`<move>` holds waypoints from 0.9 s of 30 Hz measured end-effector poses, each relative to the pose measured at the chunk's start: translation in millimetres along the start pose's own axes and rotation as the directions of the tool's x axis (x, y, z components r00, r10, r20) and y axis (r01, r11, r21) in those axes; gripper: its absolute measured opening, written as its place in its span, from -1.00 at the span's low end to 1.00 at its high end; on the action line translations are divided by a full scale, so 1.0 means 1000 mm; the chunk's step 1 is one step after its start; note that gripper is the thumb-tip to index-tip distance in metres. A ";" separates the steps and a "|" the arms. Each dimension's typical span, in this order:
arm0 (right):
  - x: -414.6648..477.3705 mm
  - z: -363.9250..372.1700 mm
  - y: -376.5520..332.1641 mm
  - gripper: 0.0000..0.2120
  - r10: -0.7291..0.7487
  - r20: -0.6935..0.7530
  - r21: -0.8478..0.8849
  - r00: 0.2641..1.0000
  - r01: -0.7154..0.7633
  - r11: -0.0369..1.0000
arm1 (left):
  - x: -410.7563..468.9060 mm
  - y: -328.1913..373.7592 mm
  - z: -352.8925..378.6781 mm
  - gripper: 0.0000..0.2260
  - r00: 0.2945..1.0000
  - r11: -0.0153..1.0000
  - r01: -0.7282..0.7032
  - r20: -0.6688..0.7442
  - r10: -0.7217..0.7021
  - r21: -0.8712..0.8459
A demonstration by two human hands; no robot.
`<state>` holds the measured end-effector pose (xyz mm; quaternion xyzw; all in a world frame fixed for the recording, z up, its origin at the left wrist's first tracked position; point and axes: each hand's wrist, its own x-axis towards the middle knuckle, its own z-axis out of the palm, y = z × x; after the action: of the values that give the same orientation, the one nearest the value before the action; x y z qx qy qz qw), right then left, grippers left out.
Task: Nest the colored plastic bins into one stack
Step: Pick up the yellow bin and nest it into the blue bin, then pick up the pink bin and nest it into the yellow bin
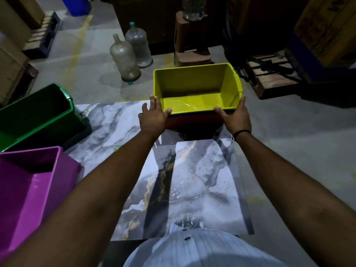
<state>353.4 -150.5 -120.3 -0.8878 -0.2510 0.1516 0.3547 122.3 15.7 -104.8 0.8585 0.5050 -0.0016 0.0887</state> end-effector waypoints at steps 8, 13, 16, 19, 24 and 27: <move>-0.021 0.011 -0.008 -0.07 0.008 -0.118 -0.148 0.993 -0.026 0.989 | -0.035 -0.056 -0.012 -0.44 0.993 0.993 -0.084 -0.092 0.076 -0.088; -0.052 0.036 -0.037 -0.18 -0.116 -0.269 -0.276 0.956 0.039 0.960 | -0.057 -0.099 -0.020 -0.48 0.984 0.991 -0.109 -0.152 0.097 -0.073; -0.072 0.062 -0.064 -0.23 -0.231 -0.236 -0.317 0.944 0.150 0.936 | -0.066 -0.124 -0.028 -0.50 0.983 0.991 -0.095 -0.168 0.078 -0.096; -0.092 0.089 -0.096 -0.26 -0.337 -0.188 -0.321 0.922 0.267 0.909 | -0.072 -0.148 -0.041 -0.52 0.977 0.989 -0.089 -0.202 0.064 -0.117; -0.125 0.133 -0.145 -0.35 -0.464 -0.059 -0.317 0.884 0.424 0.848 | -0.080 -0.194 -0.055 -0.55 0.970 0.987 -0.076 -0.241 0.041 -0.140; -0.142 0.158 -0.166 -0.38 -0.527 -0.002 -0.317 0.850 0.499 0.806 | -0.089 -0.224 -0.059 -0.56 0.962 0.987 -0.063 -0.271 0.021 -0.147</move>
<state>108.6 -38.5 -101.2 -0.8366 -0.4856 -0.0304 0.2518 -121.2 53.8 -72.2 0.8520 0.4924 0.1559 0.0859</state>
